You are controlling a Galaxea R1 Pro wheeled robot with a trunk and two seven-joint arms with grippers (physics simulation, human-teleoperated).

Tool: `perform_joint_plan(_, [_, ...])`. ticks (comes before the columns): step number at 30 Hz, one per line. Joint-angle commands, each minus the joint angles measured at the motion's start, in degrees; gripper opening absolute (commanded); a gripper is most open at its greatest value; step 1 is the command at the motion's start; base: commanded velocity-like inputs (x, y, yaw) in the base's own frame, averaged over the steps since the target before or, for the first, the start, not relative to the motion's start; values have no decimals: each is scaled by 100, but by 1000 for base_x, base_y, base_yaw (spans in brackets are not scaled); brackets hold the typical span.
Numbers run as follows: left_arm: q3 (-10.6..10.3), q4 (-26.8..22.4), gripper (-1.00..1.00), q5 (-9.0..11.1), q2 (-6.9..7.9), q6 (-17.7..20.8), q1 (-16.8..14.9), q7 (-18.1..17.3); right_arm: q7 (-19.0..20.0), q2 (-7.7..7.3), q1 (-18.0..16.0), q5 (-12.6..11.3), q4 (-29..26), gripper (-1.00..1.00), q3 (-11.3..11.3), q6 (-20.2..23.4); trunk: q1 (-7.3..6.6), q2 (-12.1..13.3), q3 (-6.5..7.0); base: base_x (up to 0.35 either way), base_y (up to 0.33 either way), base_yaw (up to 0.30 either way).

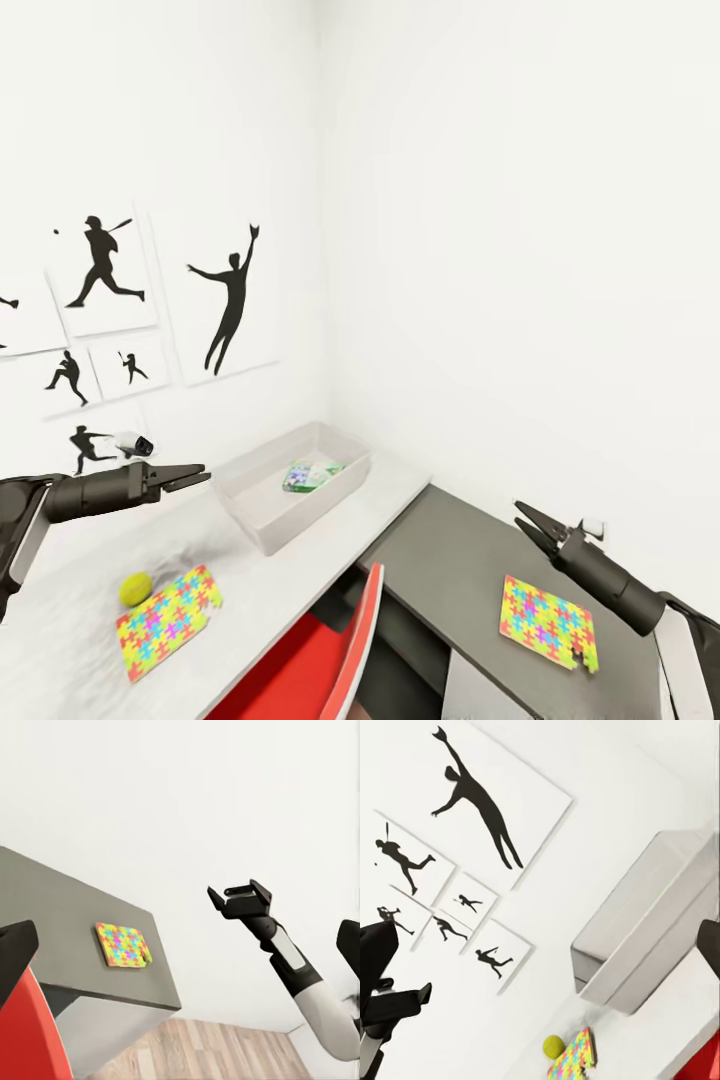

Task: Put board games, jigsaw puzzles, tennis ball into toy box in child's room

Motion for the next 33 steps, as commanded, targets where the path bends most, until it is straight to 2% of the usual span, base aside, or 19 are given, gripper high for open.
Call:
perform_joint_plan(1, [-11,-1,100,-6,-1,63,0,-18,10,3,-5,-9,46,100,-25,27,2,-4,2,0,0,-266])
perform_joint_plan(8, [-70,0,100,-25,-22,65,0,-12,8,-11,-6,-9,171,100,-71,27,2,-4,37,-156,0,-262])
perform_joint_plan(16, [-73,0,100,-21,-32,65,0,-12,-10,-3,-6,-1,171,100,-139,28,2,-4,48,-120,0,-88])
perform_joint_plan(22, [-78,-8,100,-17,-33,65,0,-12,-9,-9,-6,-8,177,100,-161,28,2,-4,48,-237,0,-246])
perform_joint_plan(33, [-69,-31,100,-10,-26,65,0,-12,-8,-26,-6,-9,193,100,-162,37,2,-4,48,-23,0,-279])
